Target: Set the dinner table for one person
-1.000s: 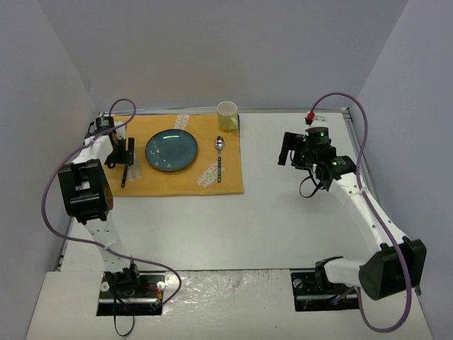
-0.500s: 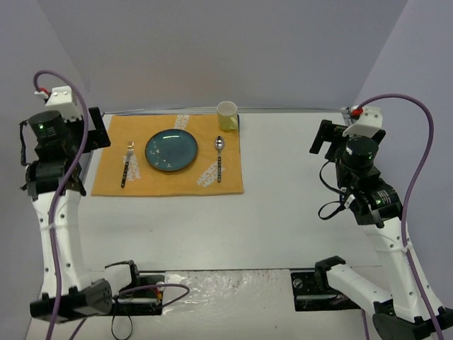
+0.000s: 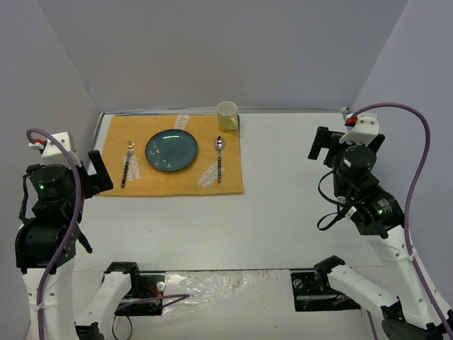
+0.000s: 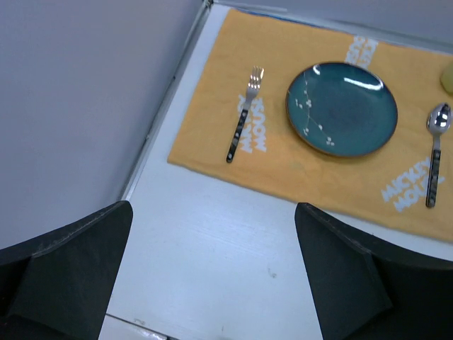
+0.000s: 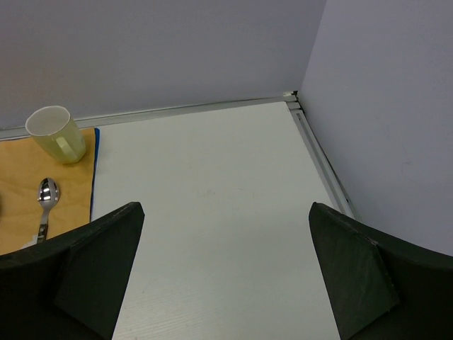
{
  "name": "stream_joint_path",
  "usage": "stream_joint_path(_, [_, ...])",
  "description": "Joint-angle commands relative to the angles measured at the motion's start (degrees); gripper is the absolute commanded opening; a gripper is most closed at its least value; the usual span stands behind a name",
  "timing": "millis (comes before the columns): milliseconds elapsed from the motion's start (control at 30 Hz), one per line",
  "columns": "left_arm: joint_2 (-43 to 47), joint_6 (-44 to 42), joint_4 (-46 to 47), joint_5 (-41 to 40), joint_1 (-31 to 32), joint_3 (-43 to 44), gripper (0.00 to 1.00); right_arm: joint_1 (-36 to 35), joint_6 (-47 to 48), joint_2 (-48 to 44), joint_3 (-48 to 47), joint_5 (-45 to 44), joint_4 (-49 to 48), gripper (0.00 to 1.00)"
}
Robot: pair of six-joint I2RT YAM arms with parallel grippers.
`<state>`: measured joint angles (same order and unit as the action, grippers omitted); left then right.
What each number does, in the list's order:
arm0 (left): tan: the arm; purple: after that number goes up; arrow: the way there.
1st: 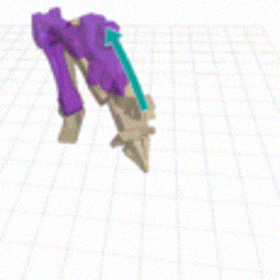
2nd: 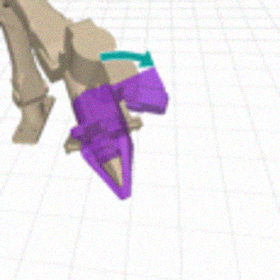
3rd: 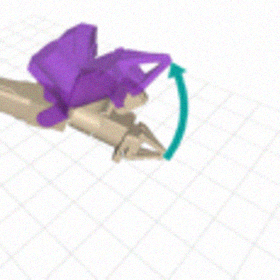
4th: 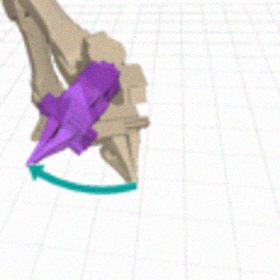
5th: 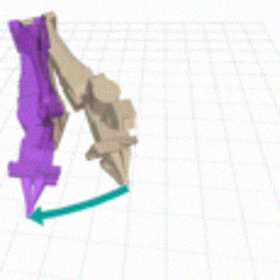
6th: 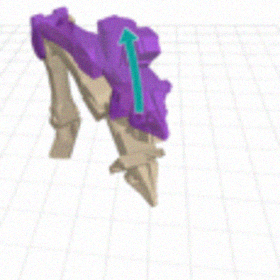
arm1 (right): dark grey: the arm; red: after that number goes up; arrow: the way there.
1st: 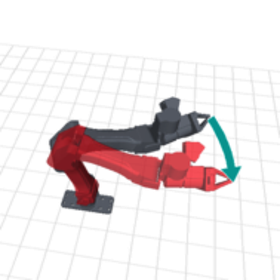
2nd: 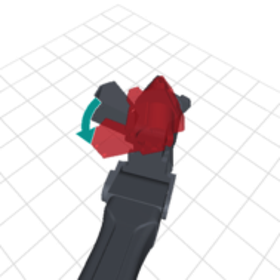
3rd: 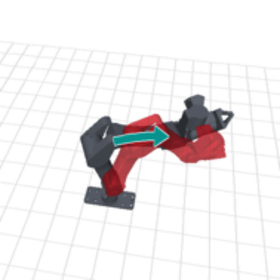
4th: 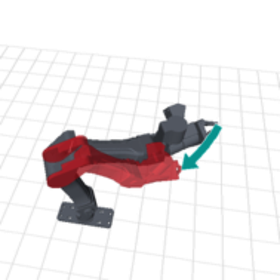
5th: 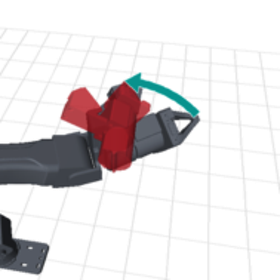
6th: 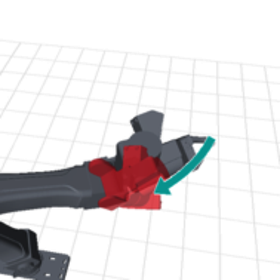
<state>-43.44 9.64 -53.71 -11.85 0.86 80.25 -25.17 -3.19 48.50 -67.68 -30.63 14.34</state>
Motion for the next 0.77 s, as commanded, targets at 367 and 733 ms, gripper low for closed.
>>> stream_joint_path(367, [8.9, 5.0, -2.4, -6.5, 4.6, -5.4, 0.97, -0.2, -2.3, -9.2, 4.9, -0.7, -4.8, 1.0])
stream_joint_path(733, [13.5, 5.8, -3.7, -7.1, 4.6, -8.8, 0.97, -0.2, -2.1, -10.3, 5.9, 0.4, -5.2, 1.0])
